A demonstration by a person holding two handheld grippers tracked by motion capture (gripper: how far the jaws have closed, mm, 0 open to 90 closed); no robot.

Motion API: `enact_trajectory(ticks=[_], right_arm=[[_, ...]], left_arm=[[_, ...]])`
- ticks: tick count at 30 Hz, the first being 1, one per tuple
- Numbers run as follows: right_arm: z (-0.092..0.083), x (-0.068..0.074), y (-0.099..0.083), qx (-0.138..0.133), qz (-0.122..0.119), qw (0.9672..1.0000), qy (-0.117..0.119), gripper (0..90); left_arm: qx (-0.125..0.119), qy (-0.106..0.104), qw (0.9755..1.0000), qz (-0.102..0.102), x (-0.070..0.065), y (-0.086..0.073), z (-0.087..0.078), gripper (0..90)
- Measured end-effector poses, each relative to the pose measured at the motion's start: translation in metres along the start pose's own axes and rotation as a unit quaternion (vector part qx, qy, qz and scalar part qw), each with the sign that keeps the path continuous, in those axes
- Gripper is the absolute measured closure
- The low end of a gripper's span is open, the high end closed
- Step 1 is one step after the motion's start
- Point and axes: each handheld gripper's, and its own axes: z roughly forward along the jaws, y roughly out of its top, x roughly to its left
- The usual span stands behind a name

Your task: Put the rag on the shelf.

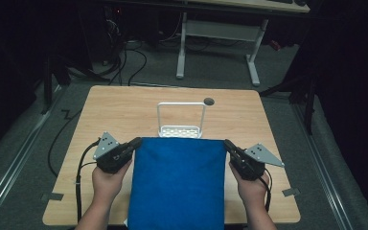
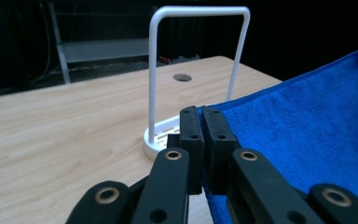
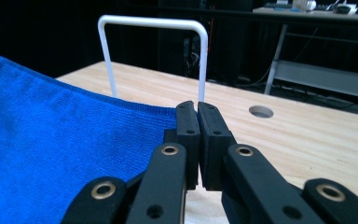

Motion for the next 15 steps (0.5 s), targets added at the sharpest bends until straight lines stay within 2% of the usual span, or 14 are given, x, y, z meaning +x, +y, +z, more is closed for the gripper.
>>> enact_trajectory(ticks=[15], right_arm=[[-0.023,0.010,0.027,-0.059,-0.015,0.9982,0.005,88.7]], left_arm=[[-0.058,-0.002,0.9980,0.026,-0.018,0.023,-0.022,88.1]])
